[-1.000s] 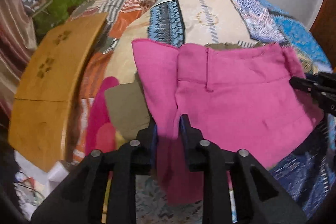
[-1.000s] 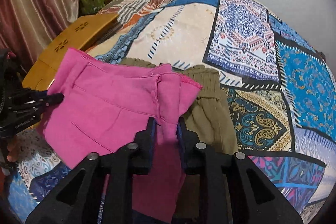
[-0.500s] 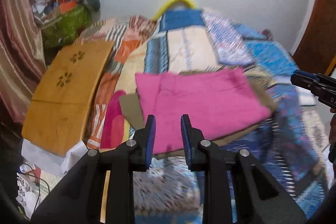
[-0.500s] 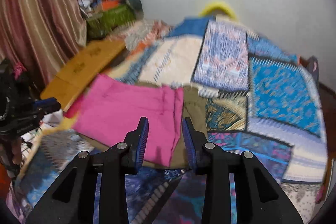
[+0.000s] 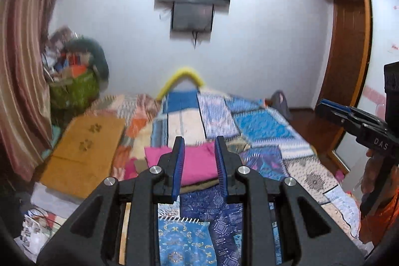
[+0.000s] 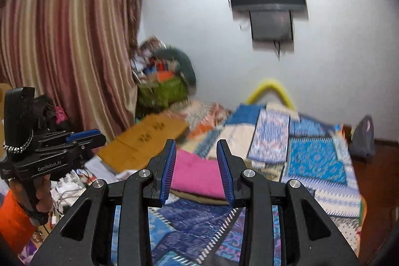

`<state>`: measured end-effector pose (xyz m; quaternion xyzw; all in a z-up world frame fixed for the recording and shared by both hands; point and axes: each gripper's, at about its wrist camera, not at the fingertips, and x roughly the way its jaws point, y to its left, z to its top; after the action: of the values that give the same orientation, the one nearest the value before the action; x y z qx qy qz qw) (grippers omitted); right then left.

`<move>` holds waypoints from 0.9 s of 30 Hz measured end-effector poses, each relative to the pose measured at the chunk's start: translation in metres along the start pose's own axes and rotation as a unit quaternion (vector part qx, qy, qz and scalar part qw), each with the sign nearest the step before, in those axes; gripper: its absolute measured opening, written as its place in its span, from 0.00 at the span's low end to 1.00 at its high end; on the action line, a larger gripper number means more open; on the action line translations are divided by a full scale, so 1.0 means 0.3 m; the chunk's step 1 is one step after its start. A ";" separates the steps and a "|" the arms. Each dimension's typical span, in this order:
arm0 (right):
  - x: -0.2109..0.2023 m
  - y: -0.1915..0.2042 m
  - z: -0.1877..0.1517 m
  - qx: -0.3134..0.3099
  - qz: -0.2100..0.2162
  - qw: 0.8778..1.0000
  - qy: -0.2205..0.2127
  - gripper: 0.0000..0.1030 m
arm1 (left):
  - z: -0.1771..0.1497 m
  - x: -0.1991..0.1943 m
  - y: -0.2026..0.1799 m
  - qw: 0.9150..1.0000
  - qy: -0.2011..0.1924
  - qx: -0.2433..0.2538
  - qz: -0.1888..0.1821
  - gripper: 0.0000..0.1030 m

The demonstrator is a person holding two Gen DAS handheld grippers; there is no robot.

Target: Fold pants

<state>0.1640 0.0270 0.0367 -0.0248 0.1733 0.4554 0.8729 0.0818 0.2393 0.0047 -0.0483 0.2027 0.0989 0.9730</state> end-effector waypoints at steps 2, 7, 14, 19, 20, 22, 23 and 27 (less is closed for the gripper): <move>-0.062 0.036 0.009 0.002 0.009 1.000 -0.019 0.30 | 0.001 -0.104 -0.031 0.999 -0.030 0.009 0.012 0.24; -0.173 0.115 -0.007 0.004 0.020 0.998 -0.059 0.41 | -0.039 -0.294 -0.078 0.997 -0.076 0.007 0.008 0.44; -0.249 0.171 -0.069 0.004 0.001 0.996 -0.095 0.74 | -0.111 -0.432 -0.133 0.993 -0.117 0.019 0.028 0.80; -0.275 0.174 -0.097 0.010 -0.024 0.994 -0.105 0.95 | -0.147 -0.477 -0.162 0.991 -0.132 0.019 0.033 0.98; -0.287 0.176 -0.103 0.011 -0.032 0.993 -0.110 1.00 | -0.152 -0.483 -0.162 0.990 -0.136 0.015 0.035 0.99; -0.297 0.177 -0.107 0.008 -0.042 0.993 -0.113 1.00 | -0.161 -0.493 -0.163 0.989 -0.142 0.010 0.039 1.00; -0.301 0.178 -0.108 0.006 -0.043 0.993 -0.113 1.00 | -0.163 -0.494 -0.162 0.989 -0.143 0.010 0.041 1.00; -0.306 0.180 -0.112 0.001 -0.050 0.992 -0.112 1.00 | -0.170 -0.496 -0.179 0.989 -0.143 0.014 0.041 1.00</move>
<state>0.0631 -0.0202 0.0413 0.0189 0.0730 0.4112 0.9084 -0.0600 0.1544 0.0211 -0.0113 0.0651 0.1419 0.9877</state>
